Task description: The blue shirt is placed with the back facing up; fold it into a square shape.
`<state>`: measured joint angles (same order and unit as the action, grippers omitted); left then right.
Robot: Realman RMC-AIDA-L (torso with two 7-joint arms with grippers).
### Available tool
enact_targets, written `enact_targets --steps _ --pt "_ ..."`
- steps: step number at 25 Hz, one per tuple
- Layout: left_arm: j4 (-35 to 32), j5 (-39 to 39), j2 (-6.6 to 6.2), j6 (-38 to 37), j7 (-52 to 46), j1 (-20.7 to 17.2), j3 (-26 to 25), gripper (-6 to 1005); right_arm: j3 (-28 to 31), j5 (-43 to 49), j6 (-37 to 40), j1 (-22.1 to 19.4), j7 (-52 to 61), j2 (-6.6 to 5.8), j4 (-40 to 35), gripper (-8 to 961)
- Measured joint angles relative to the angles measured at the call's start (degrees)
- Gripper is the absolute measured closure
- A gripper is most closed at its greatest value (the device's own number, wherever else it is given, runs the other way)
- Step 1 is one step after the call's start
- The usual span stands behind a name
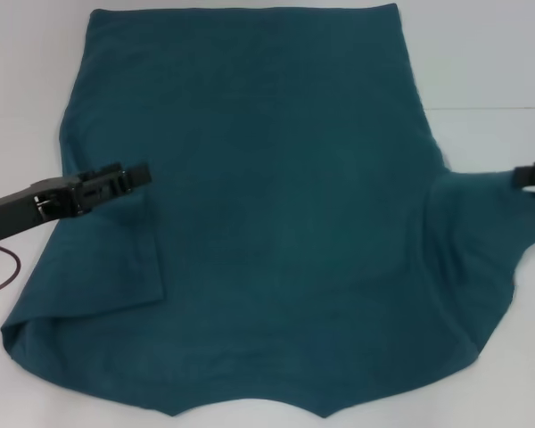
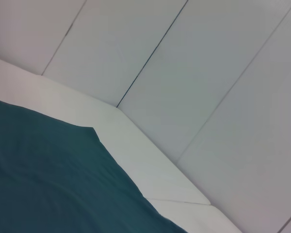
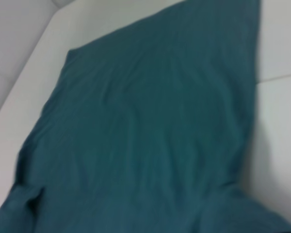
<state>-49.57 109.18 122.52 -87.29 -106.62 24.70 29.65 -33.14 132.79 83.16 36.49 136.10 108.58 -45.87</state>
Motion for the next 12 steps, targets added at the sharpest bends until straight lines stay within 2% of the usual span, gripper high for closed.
enact_targets --steps 6,12 --pt "0.0 -0.1 0.00 0.2 -0.2 0.0 -1.0 276 -4.1 0.0 -0.1 3.8 0.6 0.81 5.6 953" --pt "0.1 -1.8 -0.02 0.3 -0.3 -0.5 -2.5 277 -6.1 0.1 -0.3 7.2 2.1 1.71 7.2 954"
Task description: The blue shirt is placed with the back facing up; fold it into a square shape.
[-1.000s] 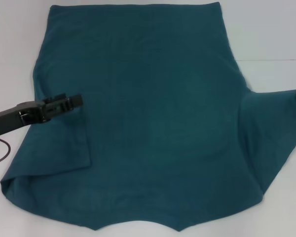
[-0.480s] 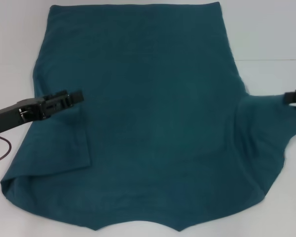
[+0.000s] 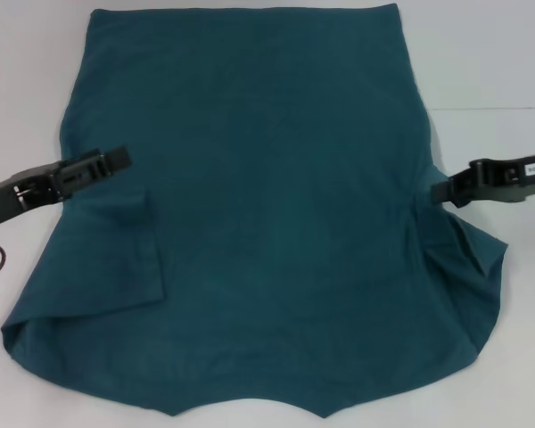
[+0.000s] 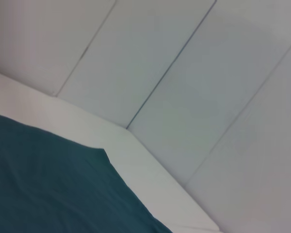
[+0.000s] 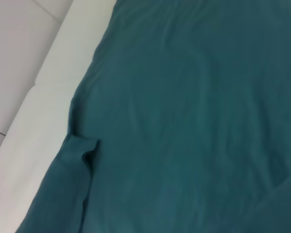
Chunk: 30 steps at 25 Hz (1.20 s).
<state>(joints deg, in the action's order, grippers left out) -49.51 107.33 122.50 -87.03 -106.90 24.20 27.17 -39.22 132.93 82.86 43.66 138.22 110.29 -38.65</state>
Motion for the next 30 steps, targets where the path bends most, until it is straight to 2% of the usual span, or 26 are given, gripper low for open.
enact_targets --steps 4,9,17,23,30 --pt "0.0 -1.6 -0.09 0.3 0.0 -0.6 0.0 277 -0.2 0.0 -0.8 1.5 1.8 0.52 0.0 954" --pt "0.3 -2.6 -0.09 0.4 0.1 -0.9 -1.8 277 -0.7 0.0 -5.4 2.8 2.9 1.50 1.5 953" --pt "0.8 -2.9 0.04 0.6 0.3 -0.9 -6.2 277 -0.8 -0.2 -11.4 5.2 2.7 3.78 4.3 953" --pt "2.8 -3.9 -0.27 0.6 0.3 -1.1 -10.8 277 -2.5 0.0 -11.8 6.9 3.0 3.82 5.7 948" --pt "4.5 -6.0 -0.63 0.6 0.1 -1.8 -14.2 277 -6.6 2.5 -13.5 7.5 8.5 3.18 6.2 727"
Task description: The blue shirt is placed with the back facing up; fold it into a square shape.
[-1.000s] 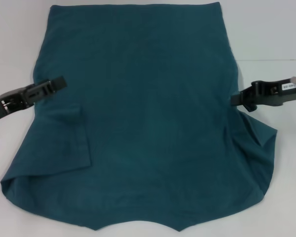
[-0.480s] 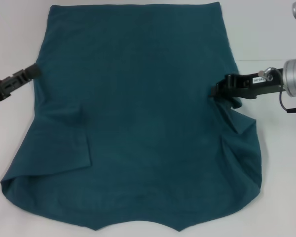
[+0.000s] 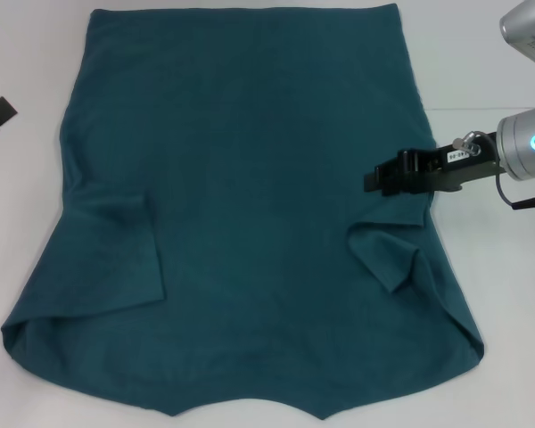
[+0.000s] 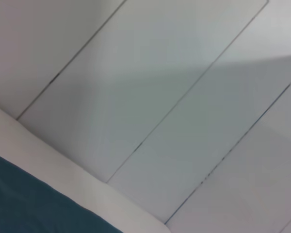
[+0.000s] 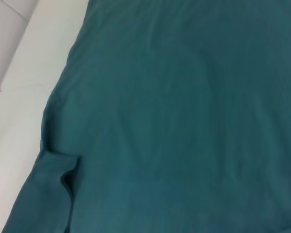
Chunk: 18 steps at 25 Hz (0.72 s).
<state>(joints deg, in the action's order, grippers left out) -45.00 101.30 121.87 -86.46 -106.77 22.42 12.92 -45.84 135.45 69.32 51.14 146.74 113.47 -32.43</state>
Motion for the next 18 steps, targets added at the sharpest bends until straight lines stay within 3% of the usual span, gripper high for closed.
enact_targets --steps 4,6,13,18 --pt "0.0 -1.0 -0.05 0.0 -0.1 -0.4 0.0 278 -0.3 -0.3 0.8 0.0 -1.7 -0.21 -0.4 532" --pt "0.0 -1.1 -0.07 0.0 -0.4 -0.5 -0.1 278 -1.0 -0.2 1.8 -0.3 -2.4 -0.78 -1.0 499" --pt "0.0 -1.1 -0.60 0.0 -2.1 -0.6 -0.1 278 -2.9 1.4 9.3 -2.7 -3.1 -4.62 -2.3 383" --pt "0.0 -1.1 -0.73 0.0 -3.0 -0.7 -0.1 278 -2.7 1.6 10.9 -5.3 -3.4 -4.88 -2.9 384"
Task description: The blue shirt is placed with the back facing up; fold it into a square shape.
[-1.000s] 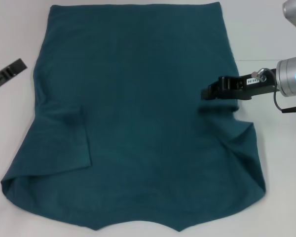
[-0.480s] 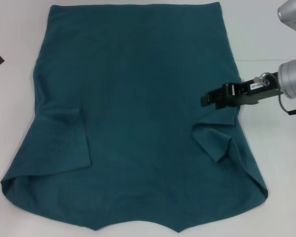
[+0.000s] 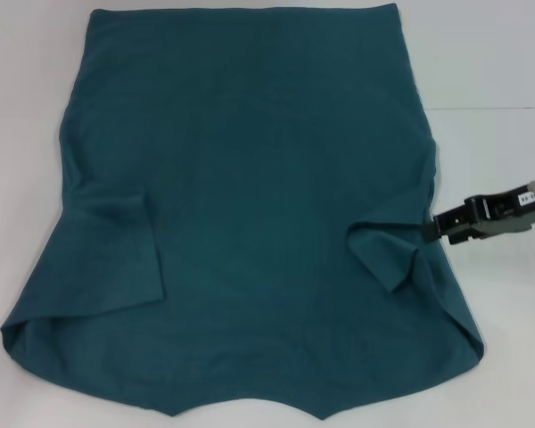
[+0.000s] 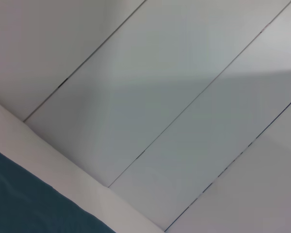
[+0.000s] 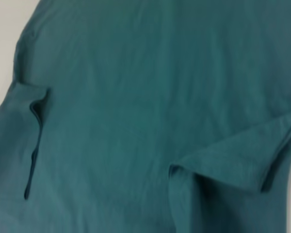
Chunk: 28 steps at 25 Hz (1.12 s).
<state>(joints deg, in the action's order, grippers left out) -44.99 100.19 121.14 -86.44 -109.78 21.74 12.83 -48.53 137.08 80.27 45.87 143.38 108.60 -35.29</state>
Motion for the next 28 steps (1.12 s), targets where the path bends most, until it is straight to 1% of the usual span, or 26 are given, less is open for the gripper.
enact_targets --steps 2,4,11,13,15,16,17,18,20,22,23,26,27,28 --pt "0.0 0.0 -0.01 -0.1 -0.5 0.0 0.0 278 0.0 0.0 -0.1 -0.5 -0.3 0.53 0.3 384" --pt "0.0 0.0 -0.04 -0.1 -0.7 0.0 0.0 278 0.1 -0.1 -1.1 -0.6 -0.8 1.35 0.7 384" --pt "0.0 0.0 -0.09 -0.7 -0.9 0.0 0.0 276 -0.1 -0.6 -6.5 0.4 -1.6 6.35 1.4 385" --pt "0.0 -0.1 -0.06 -0.7 -0.9 -0.1 0.0 276 0.1 -1.5 -7.0 0.8 -3.1 7.44 1.5 385" --pt "0.0 -0.4 -0.03 -0.8 -0.9 -0.2 0.0 276 0.3 -4.1 -5.9 0.8 -5.7 8.08 1.7 385" --pt "0.0 -0.6 -0.03 -1.0 -1.0 -0.2 0.0 276 0.3 -5.9 -3.8 0.7 -6.7 7.83 1.8 385" --pt "0.0 -0.7 -0.05 -1.1 -1.0 -0.3 0.0 276 0.3 -5.9 -3.8 0.7 -6.7 7.83 1.8 386" --pt "0.0 -0.7 -0.10 -1.3 -1.1 -0.3 0.0 276 0.4 -6.1 -2.9 0.5 -6.7 7.41 1.8 386" --pt "-0.2 -0.8 -0.30 -1.4 -1.5 -0.4 0.1 276 0.6 -6.2 -1.4 -0.3 -5.9 6.26 1.5 386" --pt "-0.3 -0.6 -0.75 -1.4 -2.2 -0.5 0.3 277 1.0 -6.2 -0.1 -1.4 -4.9 4.81 1.1 386" --pt "-0.4 -0.3 -1.05 -1.4 -2.7 -0.6 0.5 277 1.4 -6.3 0.6 -2.2 -4.5 3.88 1.1 386" --pt "-0.8 1.5 -2.75 -1.4 -6.4 -1.3 1.9 277 3.6 -6.5 1.9 -4.1 -4.3 1.79 0.9 387" --pt "-1.8 2.9 -3.58 -1.6 -9.2 -2.0 2.6 277 4.9 -6.5 2.3 -4.8 -4.4 1.28 0.5 387" --pt "-3.0 4.1 -3.94 -1.9 -11.4 -2.5 3.0 277 6.3 -6.5 2.8 -5.7 -4.6 0.80 0.0 387"
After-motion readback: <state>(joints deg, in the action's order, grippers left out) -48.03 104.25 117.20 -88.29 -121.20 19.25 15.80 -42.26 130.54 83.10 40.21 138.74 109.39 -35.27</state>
